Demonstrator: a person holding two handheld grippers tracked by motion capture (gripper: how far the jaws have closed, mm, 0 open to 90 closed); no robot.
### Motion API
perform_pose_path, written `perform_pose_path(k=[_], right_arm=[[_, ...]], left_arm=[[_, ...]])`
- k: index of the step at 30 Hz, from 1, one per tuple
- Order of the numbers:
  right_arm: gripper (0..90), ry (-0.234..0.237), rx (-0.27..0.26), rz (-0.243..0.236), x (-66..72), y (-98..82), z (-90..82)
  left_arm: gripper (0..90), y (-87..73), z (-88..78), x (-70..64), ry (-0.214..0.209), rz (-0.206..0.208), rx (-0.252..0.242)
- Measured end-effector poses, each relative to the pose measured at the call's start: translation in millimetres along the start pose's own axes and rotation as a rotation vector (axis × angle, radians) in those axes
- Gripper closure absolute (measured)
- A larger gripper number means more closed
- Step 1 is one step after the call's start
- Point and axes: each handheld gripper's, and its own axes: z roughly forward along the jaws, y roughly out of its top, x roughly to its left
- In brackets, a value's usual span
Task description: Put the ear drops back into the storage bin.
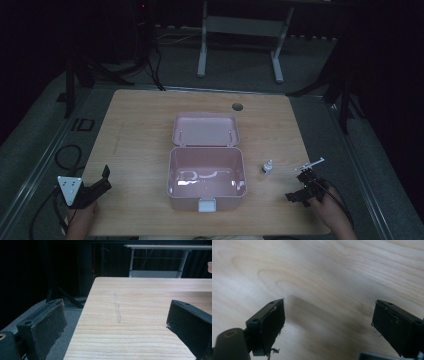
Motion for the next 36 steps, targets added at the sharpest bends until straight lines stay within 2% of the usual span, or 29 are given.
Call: perform_pose_path(k=[1,5,6,7,8,9,12,16,19,21,23,27,31,33,36], right_arm=[[10.8,0.005,0.024,-0.039,2.0,1.4,-1.8],[10.8,0.020,0.078,-0.094,5.5,4.1,-3.3],[10.9,0.009,0.129,-0.131,8.2,5.9,-2.9],[10.9,0.006,0.157,-0.146,9.7,6.7,-2.4],[10.9,0.006,0.157,-0.146,9.7,6.7,-2.4],[10.9,0.013,0.213,-0.178,12.6,8.3,-1.0],[11.0,0.026,0.295,-0.219,16.8,10.2,-0.9],[11.0,0.036,0.367,-0.265,21.3,13.9,-4.0],[11.0,0.048,0.380,-0.264,22.0,18.2,-5.9],[11.0,0.052,0.371,-0.264,21.2,20.2,-6.6],[11.0,0.058,0.351,-0.243,20.0,26.5,-9.6],[10.9,0.051,0.338,-0.245,20.4,32.6,-10.5],[10.8,0.068,0.322,-0.249,20.2,41.6,-10.3],[10.8,0.041,0.323,-0.275,20.6,48.1,-9.2],[10.8,0.035,0.322,-0.281,20.9,55.4,-8.3]], left_arm=[[2.4,0.0,0.0,0.0,0.000,0.000,0.000],[2.4,0.0,0.0,0.1,-0.001,0.000,0.001],[2.4,0.0,0.0,0.0,-0.001,0.000,0.000],[2.4,0.0,0.0,0.0,-0.001,0.000,0.000],[2.4,0.0,0.0,0.0,-0.001,0.000,0.000],[2.4,0.0,0.0,0.0,-0.002,0.000,0.000],[2.4,0.0,0.0,-0.1,-0.002,0.000,0.000],[2.4,0.0,0.0,-0.1,-0.003,0.001,0.001],[2.4,0.0,-0.1,-0.2,-0.003,0.001,0.000],[2.4,0.0,-0.1,-0.2,-0.002,0.001,0.000],[2.4,0.0,-0.2,-0.2,-0.001,0.000,0.000],[2.4,0.0,-0.1,-0.1,-0.001,-0.001,0.001],[2.4,0.0,-0.2,-0.1,-0.001,-0.001,0.001],[2.4,0.0,-0.2,-0.1,-0.001,-0.001,0.000],[2.4,0.0,-0.1,-0.2,-0.002,0.001,0.002]])
